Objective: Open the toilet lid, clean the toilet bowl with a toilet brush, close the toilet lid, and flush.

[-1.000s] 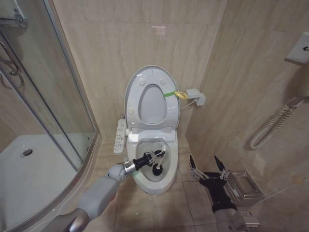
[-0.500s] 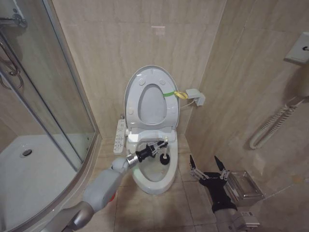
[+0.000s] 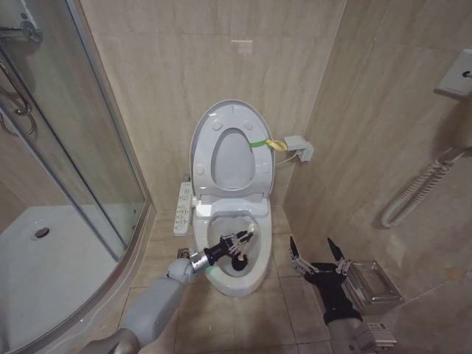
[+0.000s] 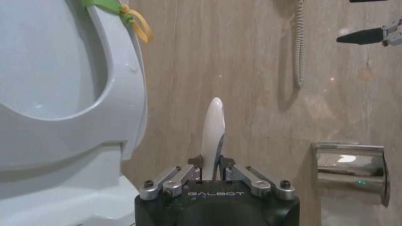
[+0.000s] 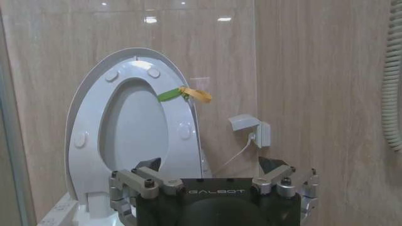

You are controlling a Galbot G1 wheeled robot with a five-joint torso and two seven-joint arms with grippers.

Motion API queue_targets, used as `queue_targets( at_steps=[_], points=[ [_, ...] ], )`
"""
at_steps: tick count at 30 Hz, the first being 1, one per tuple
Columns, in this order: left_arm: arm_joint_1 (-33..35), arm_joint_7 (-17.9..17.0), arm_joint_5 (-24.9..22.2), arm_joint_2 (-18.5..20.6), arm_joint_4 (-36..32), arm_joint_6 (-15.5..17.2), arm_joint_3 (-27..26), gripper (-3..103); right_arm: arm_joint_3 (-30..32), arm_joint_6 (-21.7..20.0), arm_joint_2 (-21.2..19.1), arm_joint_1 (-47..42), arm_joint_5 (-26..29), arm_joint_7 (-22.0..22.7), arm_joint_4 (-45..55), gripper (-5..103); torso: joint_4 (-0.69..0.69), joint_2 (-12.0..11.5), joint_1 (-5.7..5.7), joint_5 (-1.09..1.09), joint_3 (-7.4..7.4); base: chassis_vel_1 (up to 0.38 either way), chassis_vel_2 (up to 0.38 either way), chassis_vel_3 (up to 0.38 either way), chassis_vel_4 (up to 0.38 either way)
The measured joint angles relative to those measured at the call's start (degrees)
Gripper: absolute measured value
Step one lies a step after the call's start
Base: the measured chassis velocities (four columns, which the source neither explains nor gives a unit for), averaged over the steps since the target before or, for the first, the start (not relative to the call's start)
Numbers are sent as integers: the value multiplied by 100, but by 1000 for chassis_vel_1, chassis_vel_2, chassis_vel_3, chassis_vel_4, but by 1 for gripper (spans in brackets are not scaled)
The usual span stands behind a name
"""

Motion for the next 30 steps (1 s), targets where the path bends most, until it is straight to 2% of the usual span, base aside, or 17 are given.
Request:
queue_targets(
  at_steps=[4, 8, 15, 21, 30],
  points=[
    [-69, 136, 500, 195, 233, -73, -137, 17, 0, 0, 0, 0, 0, 0, 0, 100, 0, 0, 0, 0, 0, 0, 0, 0, 0],
    [-74, 197, 733, 228, 531, -143, -221, 17, 0, 0, 0, 0, 0, 0, 0, 100, 1, 0, 0, 0, 0, 0, 0, 0, 0],
    [-29, 121, 647, 202, 542, -139, -261, 17, 0, 0, 0, 0, 0, 0, 0, 100, 0, 0, 0, 0, 0, 0, 0, 0, 0],
    [-87, -99, 196, 200, -24, 55, -141, 17, 0, 0, 0, 0, 0, 0, 0, 100, -1, 0, 0, 0, 0, 0, 0, 0, 0],
    [-193, -180, 103, 61, -215, 88, -77, 17, 0, 0, 0, 0, 0, 0, 0, 100, -1, 0, 0, 1, 0, 0, 0, 0, 0]
  ],
)
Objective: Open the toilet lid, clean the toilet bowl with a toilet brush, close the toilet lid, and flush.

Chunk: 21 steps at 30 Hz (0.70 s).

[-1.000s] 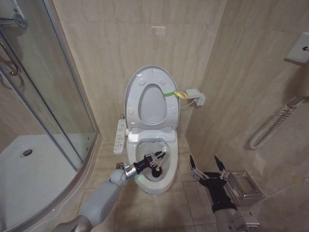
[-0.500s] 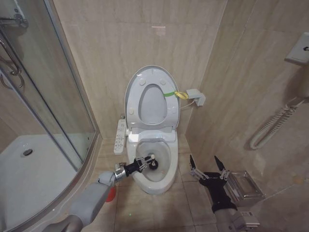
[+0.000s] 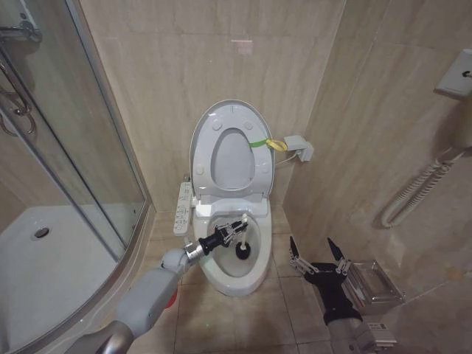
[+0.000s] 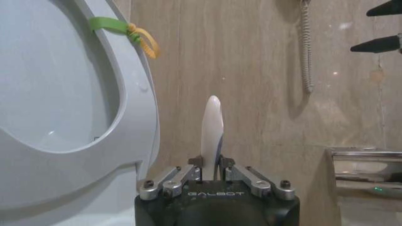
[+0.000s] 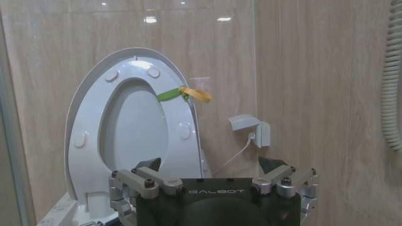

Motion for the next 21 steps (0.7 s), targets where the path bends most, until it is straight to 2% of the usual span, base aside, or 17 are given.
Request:
queue_targets(
  at_steps=[6, 14, 21],
  points=[
    [59, 27, 1, -111, 106, -35, -72, 17, 0, 0, 0, 0, 0, 0, 0, 100, 1, 0, 0, 0, 0, 0, 0, 0, 0],
    [222, 202, -2, -327, 679, -183, -278, 17, 0, 0, 0, 0, 0, 0, 0, 100, 2, 0, 0, 0, 0, 0, 0, 0, 0],
    [102, 167, -106, -300, 458, -154, -279, 17, 0, 0, 0, 0, 0, 0, 0, 100, 0, 0, 0, 0, 0, 0, 0, 0, 0]
  ],
)
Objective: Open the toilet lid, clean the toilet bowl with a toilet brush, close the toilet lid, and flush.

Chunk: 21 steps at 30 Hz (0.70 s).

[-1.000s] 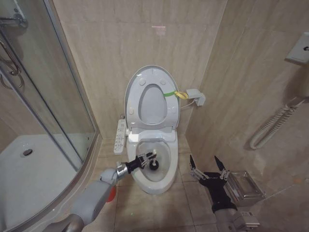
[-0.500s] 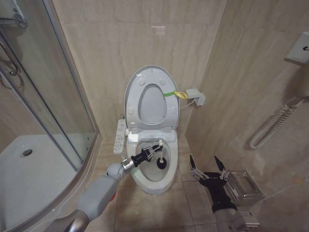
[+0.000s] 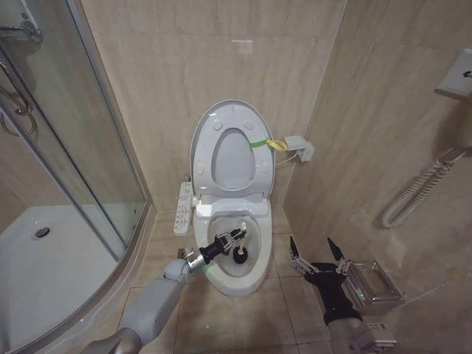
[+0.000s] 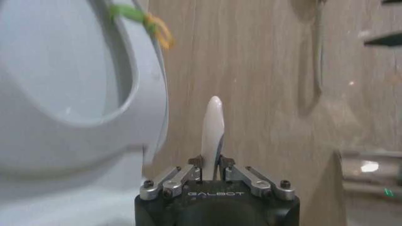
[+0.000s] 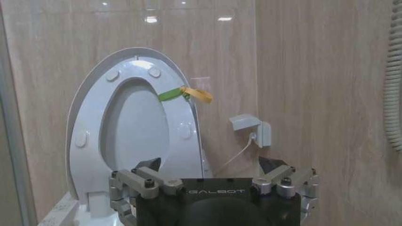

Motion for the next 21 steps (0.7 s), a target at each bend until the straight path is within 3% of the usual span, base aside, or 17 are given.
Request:
queue_targets(
  at_steps=[7, 16, 21],
  points=[
    [36, -107, -56, -244, -326, 35, -143, 17, 0, 0, 0, 0, 0, 0, 0, 100, -1, 0, 0, 1, 0, 0, 0, 0, 0],
    [403, 29, 22, -448, 129, -55, -280, 17, 0, 0, 0, 0, 0, 0, 0, 100, 1, 1, 0, -1, -1, 0, 0, 0, 0],
    [372, 45, 52, -371, 193, -74, -322, 17, 0, 0, 0, 0, 0, 0, 0, 100, 1, 1, 0, 0, 0, 0, 0, 0, 0]
  ],
)
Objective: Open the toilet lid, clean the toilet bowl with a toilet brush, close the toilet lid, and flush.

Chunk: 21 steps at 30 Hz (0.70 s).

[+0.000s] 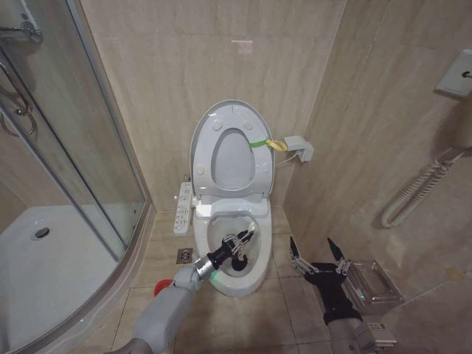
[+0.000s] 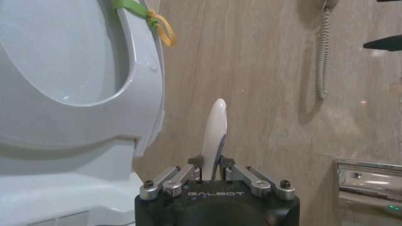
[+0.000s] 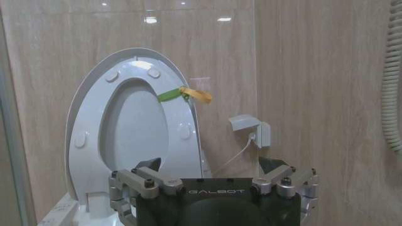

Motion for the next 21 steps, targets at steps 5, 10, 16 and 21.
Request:
queue_targets(
  at_steps=[5, 10, 16, 21],
  points=[
    [-165, -105, -52, -3, -65, -39, -81, 17, 0, 0, 0, 0, 0, 0, 0, 100, -1, 0, 0, 0, 1, 0, 0, 0, 0],
    [-304, -154, -181, -162, 31, -123, -195, 17, 0, 0, 0, 0, 0, 0, 0, 100, -2, 0, 0, 0, 1, 0, 0, 0, 0],
    [-195, -142, -247, -383, 91, -206, -220, 17, 0, 0, 0, 0, 0, 0, 0, 100, -2, 0, 0, 0, 0, 0, 0, 0, 0],
    [95, -89, -301, -415, 140, -228, -233, 17, 0, 0, 0, 0, 0, 0, 0, 100, 0, 0, 0, -1, 0, 0, 0, 0, 0]
  ],
)
